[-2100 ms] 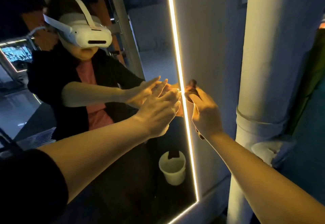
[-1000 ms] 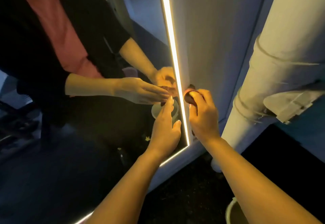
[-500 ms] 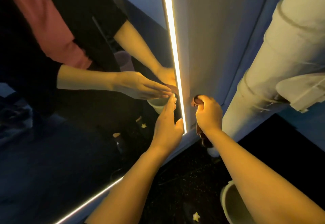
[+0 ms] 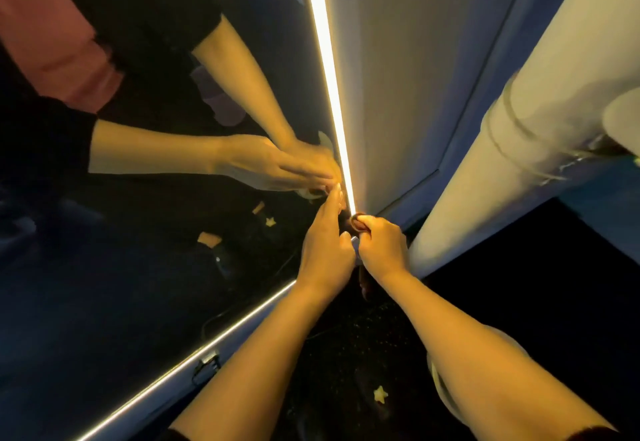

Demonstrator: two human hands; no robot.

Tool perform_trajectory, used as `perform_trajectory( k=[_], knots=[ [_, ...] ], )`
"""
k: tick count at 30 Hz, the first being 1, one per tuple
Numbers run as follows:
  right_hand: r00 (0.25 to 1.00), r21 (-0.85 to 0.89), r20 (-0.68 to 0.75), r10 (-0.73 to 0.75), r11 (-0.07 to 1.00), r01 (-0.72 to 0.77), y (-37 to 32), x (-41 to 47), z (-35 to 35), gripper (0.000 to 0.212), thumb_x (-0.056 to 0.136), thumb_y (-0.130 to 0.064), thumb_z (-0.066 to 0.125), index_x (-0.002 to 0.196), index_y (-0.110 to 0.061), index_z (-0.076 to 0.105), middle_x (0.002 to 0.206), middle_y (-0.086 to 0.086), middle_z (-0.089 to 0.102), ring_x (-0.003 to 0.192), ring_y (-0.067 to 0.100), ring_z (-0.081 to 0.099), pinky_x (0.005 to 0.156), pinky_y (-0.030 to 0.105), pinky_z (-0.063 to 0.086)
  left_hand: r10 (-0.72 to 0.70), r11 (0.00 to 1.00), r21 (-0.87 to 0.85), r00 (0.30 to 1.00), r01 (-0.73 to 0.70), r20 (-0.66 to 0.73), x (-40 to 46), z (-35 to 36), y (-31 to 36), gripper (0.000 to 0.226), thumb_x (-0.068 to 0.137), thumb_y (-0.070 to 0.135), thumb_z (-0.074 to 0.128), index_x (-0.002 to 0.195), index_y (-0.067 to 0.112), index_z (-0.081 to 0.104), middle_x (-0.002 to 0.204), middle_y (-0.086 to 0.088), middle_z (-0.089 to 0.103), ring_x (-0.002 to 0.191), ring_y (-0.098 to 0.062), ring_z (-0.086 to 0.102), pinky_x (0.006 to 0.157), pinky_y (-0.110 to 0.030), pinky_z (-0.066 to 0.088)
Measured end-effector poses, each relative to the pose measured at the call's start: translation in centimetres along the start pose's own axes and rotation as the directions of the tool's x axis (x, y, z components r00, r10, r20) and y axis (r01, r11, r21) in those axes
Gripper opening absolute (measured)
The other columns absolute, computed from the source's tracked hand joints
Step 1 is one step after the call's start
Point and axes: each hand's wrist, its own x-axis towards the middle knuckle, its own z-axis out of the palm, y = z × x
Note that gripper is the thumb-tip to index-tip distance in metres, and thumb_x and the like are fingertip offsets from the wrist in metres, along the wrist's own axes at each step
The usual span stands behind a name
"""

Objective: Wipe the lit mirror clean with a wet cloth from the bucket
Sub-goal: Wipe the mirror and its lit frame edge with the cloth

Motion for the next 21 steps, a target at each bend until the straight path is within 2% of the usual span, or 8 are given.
perform_trajectory(
  k=[2,4,6,9,11,13,18,21],
  knots=[
    [0.985,0.053,-0.16,0.06,0.997,-0.052,0.8,-0.2,0.4,0.028,0.102,-0.016,0.045,0.122,-0.007,0.062,0.114,0.014,0.064,0.098,0.026,0.064,0.073,0.025,0.048,0.008,1.0,0.007,1.0,-0.008,0.015,0.5,0.3,-0.9,0.074,0.095,-0.005,0.043,0.155,0.027,0.015,0.162,0.005,0.02,0.148,-0.011,0.02,0.12,-0.043,0.026],
    [0.942,0.121,-0.323,-0.088,0.984,0.134,-0.5,0.0,0.3,0.031,0.102,-0.022,0.043,0.123,-0.003,0.055,0.11,0.018,0.061,0.089,0.019,0.058,0.068,0.017,0.045,0.036,0.999,0.027,0.999,-0.036,0.012,1.0,0.6,-2.2,0.074,0.095,-0.004,0.043,0.155,0.029,0.014,0.163,0.006,0.017,0.148,-0.01,0.019,0.12,-0.044,0.026],
    [0.96,0.064,-0.192,-0.203,0.974,0.219,-0.1,0.4,1.2,0.028,0.101,-0.02,0.042,0.125,-0.006,0.05,0.113,0.019,0.057,0.087,0.022,0.059,0.064,0.021,0.043,0.055,0.998,0.036,0.998,-0.055,-0.003,1.3,1.3,-3.6,0.074,0.095,0.002,0.044,0.154,0.033,0.012,0.162,0.008,0.018,0.147,-0.007,0.019,0.119,-0.042,0.027],
    [0.989,-0.15,0.124,0.076,0.987,-0.057,3.4,1.0,2.6,0.027,0.102,-0.011,0.042,0.128,-0.011,0.05,0.125,0.015,0.055,0.103,0.035,0.059,0.073,0.033,0.042,0.035,0.999,0.021,0.999,-0.035,-0.004,1.3,2.4,-5.5,0.073,0.089,0.02,0.042,0.152,0.037,0.01,0.161,0.009,0.019,0.143,-0.001,0.02,0.119,-0.037,0.027],
    [0.992,-0.079,0.003,0.129,0.989,-0.128,4.4,1.3,2.6,0.026,0.102,-0.01,0.043,0.126,-0.008,0.053,0.125,0.017,0.057,0.104,0.036,0.06,0.076,0.034,0.044,0.014,0.999,0.04,1.0,-0.015,0.004,1.6,3.0,-6.9,0.072,0.095,0.011,0.043,0.152,0.038,0.009,0.161,0.007,0.019,0.145,-0.005,0.02,0.12,-0.041,0.027],
    [0.98,0.087,-0.198,-0.028,0.995,0.046,3.9,1.8,2.9,0.025,0.102,-0.01,0.048,0.125,-0.003,0.053,0.12,0.017,0.058,0.097,0.025,0.06,0.074,0.029,0.045,0.005,0.998,0.066,1.0,-0.006,0.01,2.1,3.5,-8.3,0.079,0.096,-0.002,0.044,0.147,0.046,0.005,0.162,0.005,0.02,0.146,-0.01,0.022,0.119,-0.043,0.027],
    [0.989,-0.093,0.128,0.073,0.994,-0.061,7.5,2.5,5.4,0.026,0.103,-0.012,0.043,0.128,-0.01,0.047,0.121,0.012,0.057,0.105,0.031,0.06,0.082,0.04,0.051,-0.043,0.994,0.102,0.998,0.038,0.051,3.2,5.4,-11.2,0.086,0.095,-0.005,0.042,0.141,0.053,-0.001,0.162,0.004,0.019,0.147,-0.013,0.022,0.119,-0.038,0.026],
    [0.988,0.074,-0.116,0.098,0.993,-0.09,8.6,3.3,5.6,0.029,0.103,-0.015,0.045,0.132,-0.008,0.048,0.126,0.013,0.057,0.112,0.026,0.057,0.085,0.027,0.048,-0.037,0.994,0.109,0.997,0.029,0.072,3.9,6.2,-12.9,0.087,0.095,-0.005,0.043,0.14,0.055,-0.002,0.162,0.005,0.018,0.148,-0.013,0.021,0.119,-0.037,0.027]
  ],
)
